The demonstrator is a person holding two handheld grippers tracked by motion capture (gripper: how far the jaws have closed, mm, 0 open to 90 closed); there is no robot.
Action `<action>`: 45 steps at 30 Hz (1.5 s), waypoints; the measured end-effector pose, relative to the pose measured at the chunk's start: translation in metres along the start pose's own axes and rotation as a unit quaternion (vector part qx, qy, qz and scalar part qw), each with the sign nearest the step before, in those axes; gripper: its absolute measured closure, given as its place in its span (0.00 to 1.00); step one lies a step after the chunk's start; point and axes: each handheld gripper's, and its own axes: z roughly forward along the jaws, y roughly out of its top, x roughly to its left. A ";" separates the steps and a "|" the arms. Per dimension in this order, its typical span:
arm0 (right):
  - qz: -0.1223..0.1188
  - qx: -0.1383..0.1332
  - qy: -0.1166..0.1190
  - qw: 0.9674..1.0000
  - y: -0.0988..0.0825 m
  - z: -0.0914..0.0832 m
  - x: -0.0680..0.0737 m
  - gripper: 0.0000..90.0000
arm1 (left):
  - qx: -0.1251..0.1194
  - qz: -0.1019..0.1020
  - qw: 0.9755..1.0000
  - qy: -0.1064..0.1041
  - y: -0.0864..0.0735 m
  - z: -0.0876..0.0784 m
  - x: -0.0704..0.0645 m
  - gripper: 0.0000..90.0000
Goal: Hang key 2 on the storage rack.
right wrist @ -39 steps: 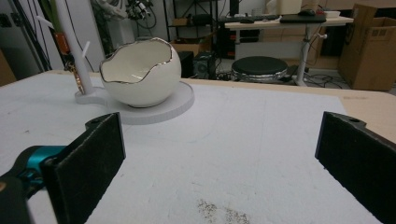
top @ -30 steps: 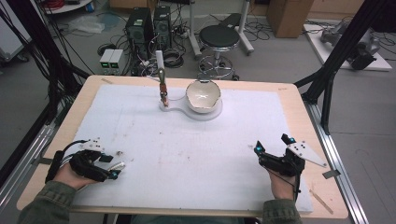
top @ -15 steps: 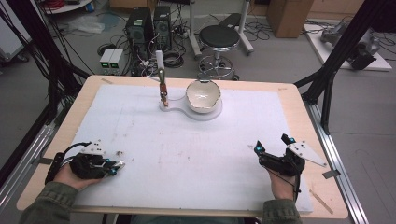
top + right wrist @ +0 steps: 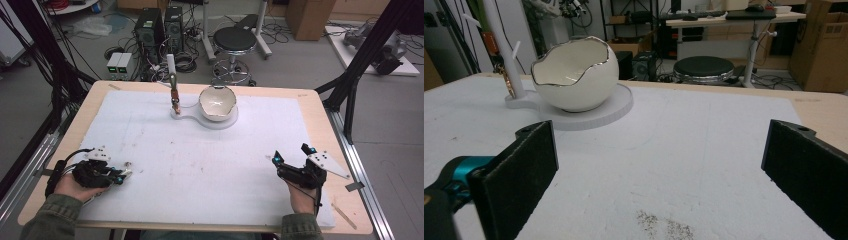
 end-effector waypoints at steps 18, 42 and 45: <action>-0.001 0.001 0.001 1.000 0.000 0.000 0.000 0.01 | -0.058 0.007 0.997 0.047 0.018 -0.026 0.007 0.83; 0.001 0.000 0.000 1.000 0.000 0.000 0.000 0.00 | -0.086 0.038 0.993 0.069 0.069 -0.059 0.017 0.83; -0.002 0.002 0.001 1.000 0.000 0.001 0.000 0.00 | -0.104 0.029 0.992 0.069 0.077 -0.062 0.021 0.83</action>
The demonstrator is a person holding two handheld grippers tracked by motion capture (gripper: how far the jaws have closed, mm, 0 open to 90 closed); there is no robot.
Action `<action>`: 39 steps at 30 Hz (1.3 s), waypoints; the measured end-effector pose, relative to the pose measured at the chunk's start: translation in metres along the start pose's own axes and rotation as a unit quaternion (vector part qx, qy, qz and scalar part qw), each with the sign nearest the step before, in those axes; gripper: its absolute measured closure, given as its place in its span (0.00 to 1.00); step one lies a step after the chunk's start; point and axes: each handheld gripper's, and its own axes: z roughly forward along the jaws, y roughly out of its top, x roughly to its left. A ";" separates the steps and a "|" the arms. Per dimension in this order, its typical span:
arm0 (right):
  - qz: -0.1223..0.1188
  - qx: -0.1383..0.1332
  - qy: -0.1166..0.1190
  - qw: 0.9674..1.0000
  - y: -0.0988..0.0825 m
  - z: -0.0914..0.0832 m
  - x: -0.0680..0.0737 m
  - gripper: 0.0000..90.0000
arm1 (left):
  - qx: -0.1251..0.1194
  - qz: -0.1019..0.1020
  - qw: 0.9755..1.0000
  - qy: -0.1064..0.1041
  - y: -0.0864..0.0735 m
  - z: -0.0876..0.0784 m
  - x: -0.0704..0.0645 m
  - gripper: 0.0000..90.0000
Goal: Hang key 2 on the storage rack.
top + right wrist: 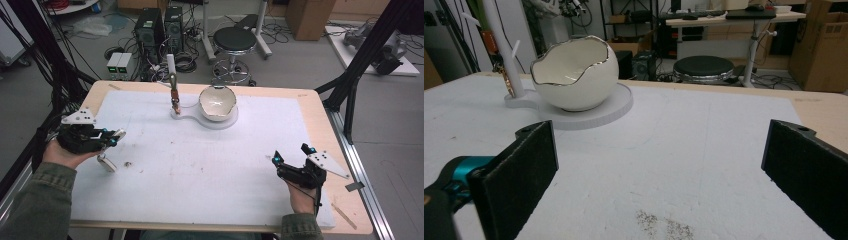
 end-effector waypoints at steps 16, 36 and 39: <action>0.004 -0.001 0.000 1.000 0.000 0.000 0.000 0.01 | -0.032 -0.047 0.998 0.017 0.022 0.012 0.021 0.83; 0.003 -0.002 -0.001 1.000 0.000 0.000 -0.001 0.00 | -0.027 -0.076 0.995 0.055 0.047 0.024 0.044 0.83; 0.003 -0.002 0.000 1.000 0.000 0.000 -0.001 0.00 | -0.031 -0.079 0.994 0.062 0.053 0.024 0.046 0.83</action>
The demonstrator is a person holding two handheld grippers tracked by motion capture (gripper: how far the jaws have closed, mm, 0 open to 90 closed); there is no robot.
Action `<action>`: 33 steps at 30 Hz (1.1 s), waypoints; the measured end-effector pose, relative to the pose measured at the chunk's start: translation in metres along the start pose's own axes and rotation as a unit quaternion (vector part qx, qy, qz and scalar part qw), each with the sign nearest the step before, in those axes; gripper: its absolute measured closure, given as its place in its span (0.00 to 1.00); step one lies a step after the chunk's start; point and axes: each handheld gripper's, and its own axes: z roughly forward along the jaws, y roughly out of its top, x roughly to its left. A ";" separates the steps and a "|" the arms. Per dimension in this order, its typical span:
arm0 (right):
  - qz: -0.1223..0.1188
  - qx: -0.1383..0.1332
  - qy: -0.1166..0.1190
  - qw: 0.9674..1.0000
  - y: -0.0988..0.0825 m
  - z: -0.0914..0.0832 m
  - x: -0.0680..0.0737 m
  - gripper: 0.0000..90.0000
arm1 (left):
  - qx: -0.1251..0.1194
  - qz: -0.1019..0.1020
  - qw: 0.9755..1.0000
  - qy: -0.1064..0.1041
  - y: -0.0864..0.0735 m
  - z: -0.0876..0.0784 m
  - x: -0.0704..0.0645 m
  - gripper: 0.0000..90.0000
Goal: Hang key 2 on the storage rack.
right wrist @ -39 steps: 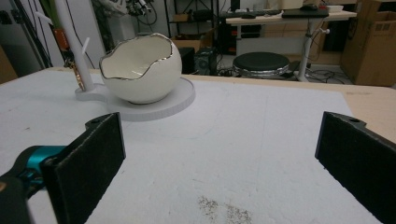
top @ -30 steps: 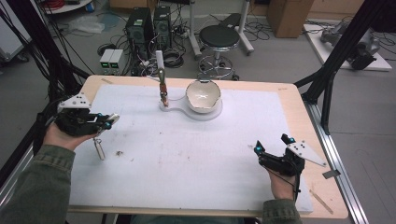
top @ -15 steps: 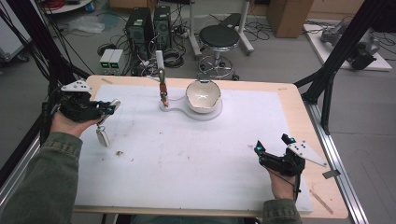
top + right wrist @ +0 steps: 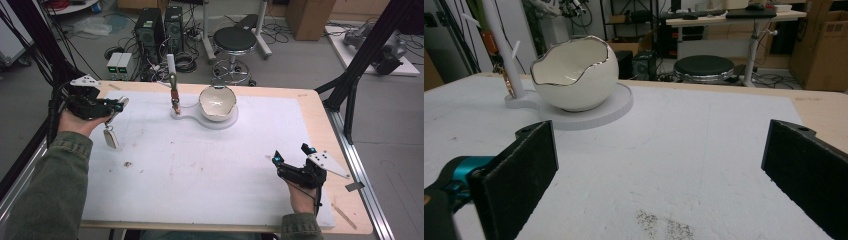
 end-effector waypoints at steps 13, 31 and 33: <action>0.003 0.003 -0.001 1.000 -0.001 -0.003 -0.001 0.01 | 0.009 0.015 1.000 -0.003 0.035 0.014 0.000 0.83; 0.000 0.007 0.001 1.000 -0.001 0.000 -0.001 0.01 | 0.028 0.021 0.999 -0.020 0.076 0.042 0.002 0.83; -0.001 0.009 0.001 1.000 -0.001 0.000 -0.001 0.01 | 0.029 0.017 0.999 -0.022 0.079 0.045 0.006 0.83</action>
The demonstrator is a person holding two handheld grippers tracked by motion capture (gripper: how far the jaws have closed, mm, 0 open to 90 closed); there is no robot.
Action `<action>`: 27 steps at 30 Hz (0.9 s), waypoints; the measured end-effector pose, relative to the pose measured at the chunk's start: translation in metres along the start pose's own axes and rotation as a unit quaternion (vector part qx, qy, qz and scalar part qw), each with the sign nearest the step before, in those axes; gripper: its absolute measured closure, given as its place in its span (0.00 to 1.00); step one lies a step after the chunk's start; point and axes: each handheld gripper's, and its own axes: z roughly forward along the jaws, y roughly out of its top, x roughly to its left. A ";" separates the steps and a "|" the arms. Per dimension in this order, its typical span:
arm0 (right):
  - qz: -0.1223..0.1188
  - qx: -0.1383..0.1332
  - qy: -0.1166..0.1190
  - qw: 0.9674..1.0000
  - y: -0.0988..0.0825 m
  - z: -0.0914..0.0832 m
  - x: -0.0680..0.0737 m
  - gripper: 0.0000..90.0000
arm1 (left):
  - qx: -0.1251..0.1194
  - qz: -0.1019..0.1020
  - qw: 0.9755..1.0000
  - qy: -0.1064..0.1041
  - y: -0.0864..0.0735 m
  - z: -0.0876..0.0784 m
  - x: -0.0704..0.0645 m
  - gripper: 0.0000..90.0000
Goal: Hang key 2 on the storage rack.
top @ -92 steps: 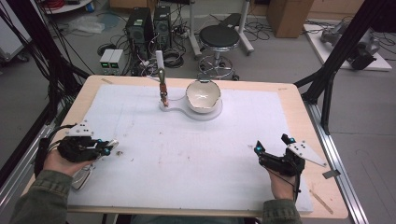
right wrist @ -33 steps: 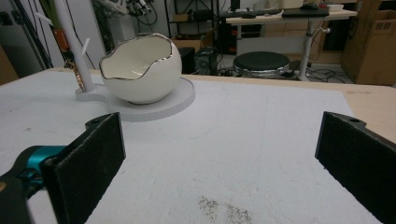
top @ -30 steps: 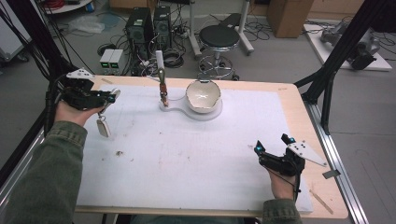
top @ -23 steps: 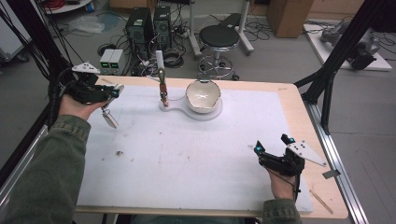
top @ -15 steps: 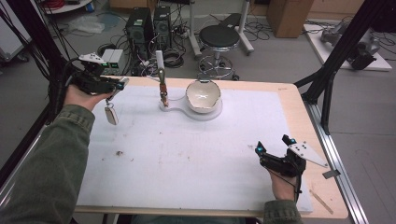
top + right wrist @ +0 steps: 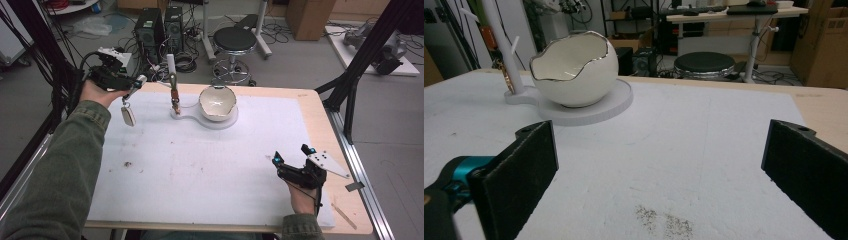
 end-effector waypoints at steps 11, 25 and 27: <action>-0.006 0.008 0.001 1.000 -0.001 0.002 0.002 0.01 | 0.010 -0.003 1.000 0.013 0.015 0.010 0.003 0.83; 0.000 0.017 -0.002 1.000 -0.003 0.003 -0.001 0.00 | -0.005 -0.023 1.000 0.016 0.038 0.032 0.017 0.83; 0.002 0.015 -0.002 1.000 -0.004 0.002 -0.003 0.01 | -0.003 -0.027 1.000 0.016 0.040 0.038 0.018 0.83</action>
